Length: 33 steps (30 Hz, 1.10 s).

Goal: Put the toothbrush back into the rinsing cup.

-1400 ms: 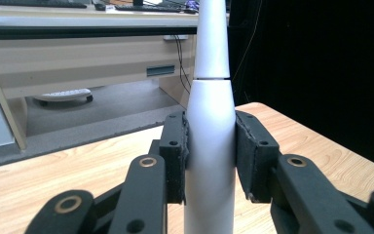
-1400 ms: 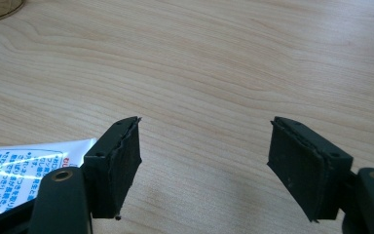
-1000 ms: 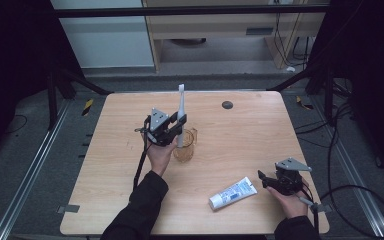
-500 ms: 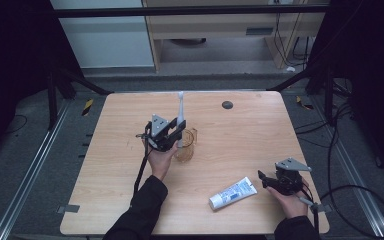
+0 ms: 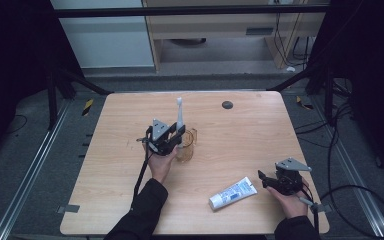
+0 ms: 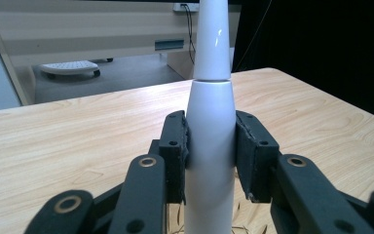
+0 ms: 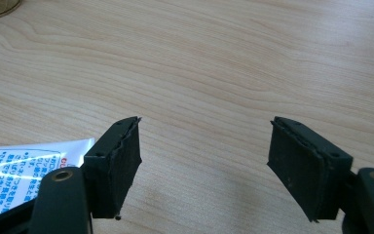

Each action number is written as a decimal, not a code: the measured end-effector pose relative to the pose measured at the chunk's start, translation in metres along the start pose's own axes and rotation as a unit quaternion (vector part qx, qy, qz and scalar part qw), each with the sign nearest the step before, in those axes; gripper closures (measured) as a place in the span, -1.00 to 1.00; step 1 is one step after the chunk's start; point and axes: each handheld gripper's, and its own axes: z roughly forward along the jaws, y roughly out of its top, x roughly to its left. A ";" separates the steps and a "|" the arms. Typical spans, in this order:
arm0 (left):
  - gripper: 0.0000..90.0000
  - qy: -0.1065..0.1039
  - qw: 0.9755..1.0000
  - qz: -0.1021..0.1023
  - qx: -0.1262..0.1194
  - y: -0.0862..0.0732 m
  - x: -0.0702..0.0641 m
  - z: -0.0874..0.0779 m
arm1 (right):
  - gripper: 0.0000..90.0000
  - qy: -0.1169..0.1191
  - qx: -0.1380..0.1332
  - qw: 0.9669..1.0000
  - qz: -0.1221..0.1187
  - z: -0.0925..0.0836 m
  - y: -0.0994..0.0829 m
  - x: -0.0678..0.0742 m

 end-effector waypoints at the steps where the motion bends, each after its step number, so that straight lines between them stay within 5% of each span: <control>1: 0.48 0.000 1.000 -0.001 0.001 -0.001 0.000 0.000 | -0.39 0.000 0.000 1.000 0.000 0.000 0.000 0.000; 33: 0.36 0.017 1.000 0.007 0.025 -0.007 0.006 0.001 | -0.39 0.000 0.000 1.000 0.000 0.000 0.000 0.000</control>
